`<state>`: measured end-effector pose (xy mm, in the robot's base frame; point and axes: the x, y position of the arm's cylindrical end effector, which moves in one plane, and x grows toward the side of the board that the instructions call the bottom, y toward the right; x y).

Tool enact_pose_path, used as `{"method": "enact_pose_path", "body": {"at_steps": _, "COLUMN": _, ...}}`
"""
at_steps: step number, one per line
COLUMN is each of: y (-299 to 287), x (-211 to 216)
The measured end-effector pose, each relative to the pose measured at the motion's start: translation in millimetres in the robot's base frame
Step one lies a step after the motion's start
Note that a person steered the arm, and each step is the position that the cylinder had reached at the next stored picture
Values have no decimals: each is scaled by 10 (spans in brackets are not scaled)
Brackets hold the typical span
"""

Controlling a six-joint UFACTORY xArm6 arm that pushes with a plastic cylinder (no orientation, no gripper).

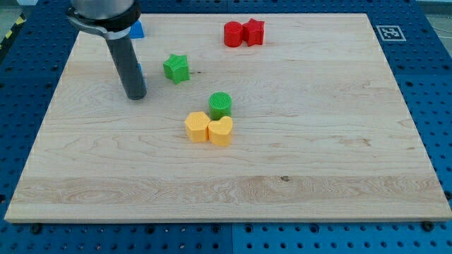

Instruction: Add the blue cube into the blue triangle

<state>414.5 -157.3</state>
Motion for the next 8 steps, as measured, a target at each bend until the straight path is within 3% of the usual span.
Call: {"method": "enact_pose_path", "body": {"at_steps": 8, "y": -124, "x": -454}}
